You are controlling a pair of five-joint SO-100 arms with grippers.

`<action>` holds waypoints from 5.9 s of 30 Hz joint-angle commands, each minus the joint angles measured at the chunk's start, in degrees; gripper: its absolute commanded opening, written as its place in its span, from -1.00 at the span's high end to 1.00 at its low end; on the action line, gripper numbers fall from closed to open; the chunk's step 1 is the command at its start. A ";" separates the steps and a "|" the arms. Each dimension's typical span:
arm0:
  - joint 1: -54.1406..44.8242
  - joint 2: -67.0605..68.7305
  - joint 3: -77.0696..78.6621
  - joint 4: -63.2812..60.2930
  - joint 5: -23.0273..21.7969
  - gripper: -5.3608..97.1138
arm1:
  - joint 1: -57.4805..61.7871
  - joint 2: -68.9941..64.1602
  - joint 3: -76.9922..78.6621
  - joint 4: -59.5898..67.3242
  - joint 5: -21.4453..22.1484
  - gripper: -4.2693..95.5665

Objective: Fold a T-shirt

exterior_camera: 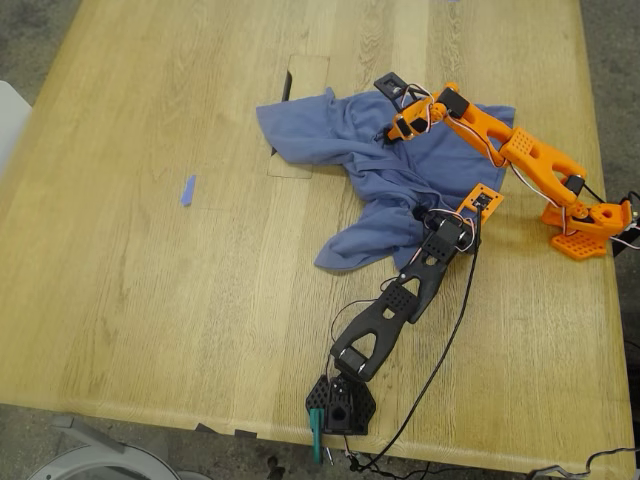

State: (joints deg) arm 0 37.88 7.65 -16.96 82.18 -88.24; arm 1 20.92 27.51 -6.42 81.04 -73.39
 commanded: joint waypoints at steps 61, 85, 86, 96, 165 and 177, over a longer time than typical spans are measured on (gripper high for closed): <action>-17.58 -8.26 -1.93 -8.61 17.31 0.90 | -0.44 9.84 -1.14 1.41 -0.09 0.92; -27.77 25.49 -1.93 11.60 15.12 0.90 | 0.09 22.06 -1.14 -1.49 -1.14 0.92; -28.04 26.98 -1.93 12.39 15.12 0.90 | -0.09 22.76 -1.14 -1.49 -1.23 0.92; -29.62 39.20 -2.02 15.73 15.38 0.90 | -2.99 28.48 -1.14 -3.69 -1.76 0.92; -31.29 79.89 -2.29 -1.76 14.77 0.90 | -14.59 50.62 -1.14 -35.24 -4.66 0.92; -25.66 83.58 -2.37 -4.75 15.03 0.90 | -19.34 55.11 -1.14 -36.83 -5.98 0.92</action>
State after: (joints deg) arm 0 11.07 83.67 -17.14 81.12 -72.86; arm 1 2.81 78.31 -6.33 44.65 -79.01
